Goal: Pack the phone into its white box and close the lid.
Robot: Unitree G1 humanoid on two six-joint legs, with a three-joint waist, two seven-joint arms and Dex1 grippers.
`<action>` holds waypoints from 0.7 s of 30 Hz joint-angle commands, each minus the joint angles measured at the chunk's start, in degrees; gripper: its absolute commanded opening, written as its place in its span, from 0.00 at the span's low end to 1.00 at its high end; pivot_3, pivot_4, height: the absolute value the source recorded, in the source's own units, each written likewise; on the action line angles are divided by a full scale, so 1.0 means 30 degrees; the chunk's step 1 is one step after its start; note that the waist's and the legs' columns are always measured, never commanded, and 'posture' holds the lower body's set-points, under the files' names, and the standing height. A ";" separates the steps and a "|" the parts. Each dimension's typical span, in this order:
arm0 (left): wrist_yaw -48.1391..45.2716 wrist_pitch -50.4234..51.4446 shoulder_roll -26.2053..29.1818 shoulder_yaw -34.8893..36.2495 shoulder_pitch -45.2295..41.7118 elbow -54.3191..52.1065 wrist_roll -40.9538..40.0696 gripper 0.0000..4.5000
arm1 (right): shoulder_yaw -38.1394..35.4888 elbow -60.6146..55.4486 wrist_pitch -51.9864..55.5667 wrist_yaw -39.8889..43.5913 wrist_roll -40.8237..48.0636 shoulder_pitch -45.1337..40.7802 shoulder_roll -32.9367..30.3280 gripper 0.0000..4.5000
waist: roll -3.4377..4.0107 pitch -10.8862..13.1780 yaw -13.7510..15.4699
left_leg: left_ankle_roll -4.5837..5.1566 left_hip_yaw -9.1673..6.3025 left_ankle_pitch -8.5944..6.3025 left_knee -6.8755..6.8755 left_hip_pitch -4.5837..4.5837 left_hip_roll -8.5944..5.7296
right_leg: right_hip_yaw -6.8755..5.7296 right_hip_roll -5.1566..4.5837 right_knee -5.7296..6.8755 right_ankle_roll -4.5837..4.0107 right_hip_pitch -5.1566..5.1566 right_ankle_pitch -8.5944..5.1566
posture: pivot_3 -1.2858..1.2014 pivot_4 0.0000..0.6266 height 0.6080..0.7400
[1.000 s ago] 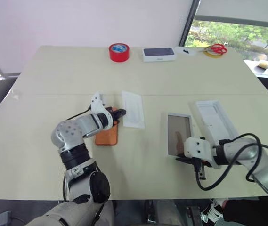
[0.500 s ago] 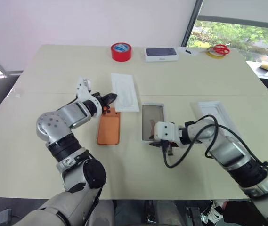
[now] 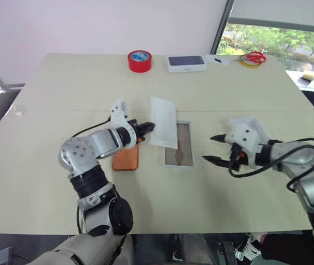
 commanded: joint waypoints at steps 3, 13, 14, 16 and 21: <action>-0.0242 0.0350 -0.1488 -0.1328 0.0536 -0.0710 -0.0041 0.00 | -0.0648 -0.0518 -0.0290 -0.0568 0.0345 0.0203 -0.0150 0.77 | -0.0001 0.0001 0.0037 | 0.0001 0.0005 0.0000 -0.0001 -0.0005 -0.0001 | 0.0003 -0.0001 -0.0003 0.0001 -0.0005 0.0000 | 0.52 0.24 0.93; -0.0812 0.0238 -0.1725 -0.2098 0.1005 -0.0458 -0.0176 0.74 | 0.0239 -0.0067 -0.0767 -0.1226 0.0271 -0.0241 0.0197 0.78 | -0.0001 0.0000 0.0035 | 0.0001 0.0003 0.0000 0.0002 -0.0006 -0.0003 | 0.0002 -0.0003 -0.0002 0.0002 -0.0004 0.0000 | 0.52 0.24 0.93; -0.0848 0.0233 -0.1648 -0.1889 0.0959 -0.0454 -0.0230 0.87 | 0.0333 -0.0058 -0.0772 -0.1288 0.0286 -0.0343 0.0244 0.78 | -0.0001 0.0001 0.0032 | 0.0001 0.0002 0.0000 0.0002 -0.0006 -0.0003 | 0.0002 -0.0003 -0.0002 0.0001 -0.0003 0.0000 | 0.52 0.24 0.93; -0.0956 0.0042 -0.1375 -0.1533 0.0814 -0.0437 -0.0372 0.98 | 0.0522 -0.0056 -0.0714 -0.1430 0.0330 -0.0583 0.0381 0.78 | -0.0001 0.0001 0.0038 | 0.0001 0.0003 0.0000 0.0002 -0.0008 -0.0003 | 0.0002 -0.0003 -0.0002 0.0001 -0.0006 0.0000 | 0.52 0.24 0.93; -0.2766 -0.2754 0.1861 -0.2899 0.0953 -0.0711 0.0105 1.00 | 0.1762 0.0290 -0.0050 -0.2480 -0.0052 -0.1840 0.1473 0.58 | -0.0001 0.0000 -0.0006 | 0.0000 0.0003 0.0001 -0.0002 -0.0002 -0.0002 | 0.0000 -0.0001 -0.0001 0.0001 -0.0005 0.0000 | 0.52 0.24 0.93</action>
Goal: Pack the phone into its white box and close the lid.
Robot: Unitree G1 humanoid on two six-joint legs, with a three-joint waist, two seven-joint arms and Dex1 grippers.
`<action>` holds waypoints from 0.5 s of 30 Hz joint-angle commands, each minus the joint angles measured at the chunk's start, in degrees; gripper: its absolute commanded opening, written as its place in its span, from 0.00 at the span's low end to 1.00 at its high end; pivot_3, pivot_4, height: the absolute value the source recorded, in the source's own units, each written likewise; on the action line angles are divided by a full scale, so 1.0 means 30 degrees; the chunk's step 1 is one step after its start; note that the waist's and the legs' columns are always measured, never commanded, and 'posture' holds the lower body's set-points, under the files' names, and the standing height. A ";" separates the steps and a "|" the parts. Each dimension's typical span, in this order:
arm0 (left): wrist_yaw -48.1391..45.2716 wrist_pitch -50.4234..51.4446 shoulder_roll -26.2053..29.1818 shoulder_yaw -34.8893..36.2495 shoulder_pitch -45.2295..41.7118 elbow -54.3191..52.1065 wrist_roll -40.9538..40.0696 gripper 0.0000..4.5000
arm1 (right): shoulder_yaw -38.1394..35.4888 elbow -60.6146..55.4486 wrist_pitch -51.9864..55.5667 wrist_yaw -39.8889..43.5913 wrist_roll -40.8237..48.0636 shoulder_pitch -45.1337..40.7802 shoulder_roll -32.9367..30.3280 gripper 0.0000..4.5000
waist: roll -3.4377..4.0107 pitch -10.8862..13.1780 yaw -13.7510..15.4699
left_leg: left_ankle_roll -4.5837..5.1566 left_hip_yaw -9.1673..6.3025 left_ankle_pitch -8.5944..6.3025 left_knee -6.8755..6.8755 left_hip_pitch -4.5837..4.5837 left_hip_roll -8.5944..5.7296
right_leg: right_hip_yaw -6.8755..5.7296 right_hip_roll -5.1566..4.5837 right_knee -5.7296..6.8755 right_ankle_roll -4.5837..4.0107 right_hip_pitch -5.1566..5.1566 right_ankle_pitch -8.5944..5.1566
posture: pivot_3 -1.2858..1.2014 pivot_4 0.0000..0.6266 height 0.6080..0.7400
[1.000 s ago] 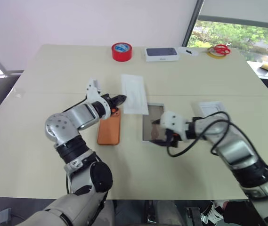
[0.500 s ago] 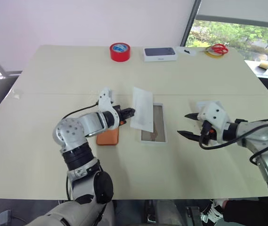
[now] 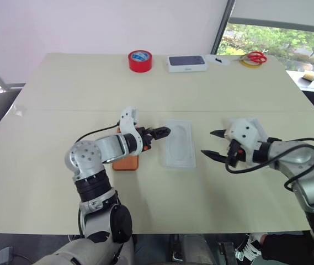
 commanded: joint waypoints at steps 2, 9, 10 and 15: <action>-0.3088 -0.4165 0.3618 -0.3293 0.0622 -0.0929 0.1002 1.00 | 0.1308 0.0335 0.0372 -0.1181 -0.0692 -0.1285 0.1037 0.34 | 0.0013 -0.0007 -0.0047 | -0.0003 0.0002 0.0002 -0.0010 0.0000 0.0003 | 0.0003 0.0005 0.0002 -0.0002 -0.0008 0.0001 | 0.52 0.24 0.93; -0.8887 -1.1470 1.0132 -0.7987 0.2941 -0.0811 0.3936 1.00 | 0.4057 0.3498 0.1474 -0.4417 -0.3231 -0.4245 0.4118 0.00 | 0.0032 -0.0011 0.0020 | -0.0016 0.0032 0.0009 -0.0014 -0.0011 0.0008 | 0.0010 -0.0003 0.0004 -0.0008 -0.0032 0.0003 | 0.52 0.24 0.93; -0.9681 -1.2349 1.0793 -0.8383 0.3304 -0.0929 0.4207 1.00 | 0.4379 0.3995 0.1306 -0.4782 -0.3650 -0.4570 0.4481 0.00 | 0.0033 -0.0010 -0.0003 | -0.0016 0.0036 0.0009 -0.0014 -0.0015 0.0008 | 0.0009 -0.0003 0.0003 -0.0008 -0.0039 0.0003 | 0.52 0.24 0.93; -1.3021 -1.6298 1.3474 -0.9887 0.5306 -0.1305 0.5540 1.00 | 0.5417 0.7459 0.0267 -0.6217 -0.5431 -0.6285 0.5760 0.00 | 0.0039 -0.0007 -0.0023 | -0.0013 0.0066 0.0007 -0.0025 -0.0033 0.0010 | 0.0016 -0.0015 0.0003 -0.0008 -0.0065 0.0003 | 0.52 0.24 0.93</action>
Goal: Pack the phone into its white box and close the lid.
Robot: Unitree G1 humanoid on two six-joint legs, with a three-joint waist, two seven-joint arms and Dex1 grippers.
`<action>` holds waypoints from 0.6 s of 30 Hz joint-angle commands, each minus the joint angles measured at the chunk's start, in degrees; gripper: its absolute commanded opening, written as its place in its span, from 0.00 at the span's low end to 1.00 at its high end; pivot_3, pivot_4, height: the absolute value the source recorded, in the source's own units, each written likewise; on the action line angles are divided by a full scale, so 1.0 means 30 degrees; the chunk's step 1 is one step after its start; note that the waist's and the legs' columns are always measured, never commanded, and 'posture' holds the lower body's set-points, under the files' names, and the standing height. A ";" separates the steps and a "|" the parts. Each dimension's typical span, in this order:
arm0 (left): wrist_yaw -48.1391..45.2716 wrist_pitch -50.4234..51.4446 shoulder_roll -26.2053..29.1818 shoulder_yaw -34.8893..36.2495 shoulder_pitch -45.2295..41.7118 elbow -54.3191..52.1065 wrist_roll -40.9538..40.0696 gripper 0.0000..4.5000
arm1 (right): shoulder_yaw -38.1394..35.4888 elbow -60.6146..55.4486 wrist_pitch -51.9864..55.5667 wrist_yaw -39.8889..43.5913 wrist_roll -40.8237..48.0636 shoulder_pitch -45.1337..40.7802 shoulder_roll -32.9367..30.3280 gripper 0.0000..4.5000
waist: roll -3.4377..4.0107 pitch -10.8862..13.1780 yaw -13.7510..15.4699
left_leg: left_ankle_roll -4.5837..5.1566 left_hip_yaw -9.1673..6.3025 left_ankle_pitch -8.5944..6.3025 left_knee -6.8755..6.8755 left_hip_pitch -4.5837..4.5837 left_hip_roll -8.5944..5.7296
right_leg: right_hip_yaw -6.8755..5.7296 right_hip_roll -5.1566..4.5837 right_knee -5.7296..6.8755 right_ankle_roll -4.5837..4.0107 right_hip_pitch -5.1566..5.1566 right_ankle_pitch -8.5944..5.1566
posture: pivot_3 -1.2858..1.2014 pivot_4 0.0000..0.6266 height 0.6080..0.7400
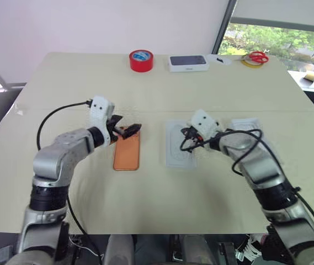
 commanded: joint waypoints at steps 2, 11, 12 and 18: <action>-0.2703 -0.3243 0.1448 -0.0580 0.1388 -0.0972 0.0705 1.00 | 0.0063 0.2872 -0.1096 -0.1023 -0.1207 -0.1722 0.0886 0.00 | 0.0006 0.0004 -0.0071 | 0.0001 0.0012 0.0000 -0.0006 0.0001 0.0005 | 0.0010 0.0001 0.0004 -0.0004 -0.0014 0.0002 | 0.52 0.24 0.93; -0.4696 -0.4161 0.2663 -0.0104 0.3385 -0.1814 0.0274 1.00 | 0.0628 0.4372 -0.2067 0.0560 -0.1506 -0.2331 0.1268 0.00 | 0.0015 0.0007 -0.0136 | 0.0006 0.0028 -0.0002 -0.0013 -0.0001 0.0018 | 0.0023 0.0005 0.0019 -0.0003 -0.0034 0.0003 | 0.52 0.24 0.93; -0.4692 -0.4260 0.2710 -0.0142 0.3486 -0.1783 0.0370 1.00 | 0.0772 0.4102 -0.1974 0.0951 -0.1469 -0.2170 0.1179 0.00 | 0.0017 0.0005 -0.0155 | 0.0007 0.0029 -0.0003 -0.0014 0.0000 0.0018 | 0.0025 0.0005 0.0020 -0.0004 -0.0034 0.0003 | 0.52 0.24 0.93; -0.4566 -0.4437 0.2672 -0.0138 0.3783 -0.1833 0.0449 1.00 | 0.1598 0.1014 -0.1041 0.3565 -0.1159 -0.0607 -0.0053 0.00 | 0.0019 0.0006 -0.0129 | 0.0013 0.0037 -0.0007 -0.0015 0.0000 0.0023 | 0.0034 0.0008 0.0022 -0.0004 -0.0040 0.0003 | 0.52 0.24 0.93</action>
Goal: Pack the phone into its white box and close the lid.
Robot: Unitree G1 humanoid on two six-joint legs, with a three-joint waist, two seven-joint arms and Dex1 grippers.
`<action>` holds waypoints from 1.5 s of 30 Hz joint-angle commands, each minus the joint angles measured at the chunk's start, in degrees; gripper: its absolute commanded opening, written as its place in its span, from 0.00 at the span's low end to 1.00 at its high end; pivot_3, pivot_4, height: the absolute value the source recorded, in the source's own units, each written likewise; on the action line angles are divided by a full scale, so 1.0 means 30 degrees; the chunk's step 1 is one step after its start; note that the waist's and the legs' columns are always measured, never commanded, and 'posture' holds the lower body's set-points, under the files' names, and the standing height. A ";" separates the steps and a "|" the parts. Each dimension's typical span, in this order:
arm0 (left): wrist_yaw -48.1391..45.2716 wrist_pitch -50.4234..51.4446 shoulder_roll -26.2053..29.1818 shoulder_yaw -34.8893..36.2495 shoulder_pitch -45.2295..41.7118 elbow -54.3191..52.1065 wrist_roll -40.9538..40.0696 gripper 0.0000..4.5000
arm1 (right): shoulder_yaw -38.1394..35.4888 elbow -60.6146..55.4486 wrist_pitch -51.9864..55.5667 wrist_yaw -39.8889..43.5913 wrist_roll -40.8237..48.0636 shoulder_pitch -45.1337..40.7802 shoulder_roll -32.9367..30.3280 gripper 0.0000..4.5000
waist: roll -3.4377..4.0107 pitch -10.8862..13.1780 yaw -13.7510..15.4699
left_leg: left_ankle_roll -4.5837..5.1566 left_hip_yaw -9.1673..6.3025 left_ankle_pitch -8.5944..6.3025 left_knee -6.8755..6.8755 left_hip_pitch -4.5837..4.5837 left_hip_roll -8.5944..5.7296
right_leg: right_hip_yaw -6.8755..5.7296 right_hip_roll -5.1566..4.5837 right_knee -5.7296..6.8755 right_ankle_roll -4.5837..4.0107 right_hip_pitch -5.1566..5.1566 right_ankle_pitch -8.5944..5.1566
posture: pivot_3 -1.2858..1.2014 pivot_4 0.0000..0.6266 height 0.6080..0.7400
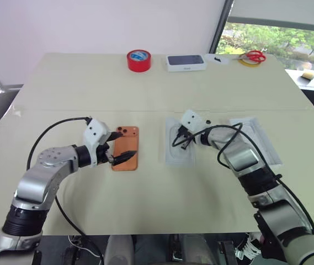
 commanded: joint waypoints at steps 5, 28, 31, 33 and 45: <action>-0.0112 -0.0542 0.0014 0.0066 0.0074 -0.0420 0.0201 1.00 | 0.1120 -0.4862 0.0698 0.3731 0.0584 0.2038 -0.2241 0.00 | 0.0000 0.0000 0.0024 | 0.0004 0.0000 -0.0003 0.0000 0.0004 0.0001 | 0.0000 0.0001 0.0000 0.0000 -0.0001 0.0000 | 0.52 0.24 0.93; 0.6554 1.0009 -0.1661 0.6212 -0.1390 0.2292 -0.3022 1.00 | 0.2888 -0.4027 0.0843 0.0737 -0.0948 -0.1019 0.2558 0.00 | -0.0012 -0.0002 -0.0279 | 0.0007 0.0013 -0.0001 0.0011 -0.0012 0.0009 | 0.0012 -0.0003 0.0045 -0.0005 -0.0035 0.0008 | 0.52 0.24 0.93; 0.7640 1.2314 -0.2789 0.6725 -0.1859 0.1761 -0.3879 1.00 | 0.3816 -0.2043 0.0982 0.0125 -0.1759 -0.1602 0.3609 0.00 | -0.0023 -0.0008 -0.0298 | 0.0006 0.0001 -0.0001 0.0018 -0.0005 0.0007 | 0.0008 -0.0003 0.0054 0.0003 -0.0019 0.0014 | 0.52 0.24 0.93; 0.8110 1.3803 -0.3523 0.7097 -0.2123 0.1264 -0.4533 1.00 | 0.4100 -0.1101 0.1200 -0.0098 -0.2095 -0.1872 0.4084 0.00 | -0.0024 -0.0009 -0.0293 | 0.0005 0.0002 -0.0001 0.0018 -0.0005 0.0005 | 0.0013 -0.0005 0.0052 0.0003 -0.0017 0.0014 | 0.52 0.24 0.93; 0.9032 1.8817 -0.6129 0.6216 -0.2186 -0.0758 -0.5116 1.00 | 0.4804 -0.0362 0.0219 0.0672 -0.2937 -0.1820 0.4591 0.00 | 0.0000 -0.0058 -0.0304 | -0.0001 0.0002 -0.0001 0.0013 0.0043 0.0000 | 0.0022 -0.0009 0.0041 0.0004 0.0033 0.0014 | 0.52 0.24 0.93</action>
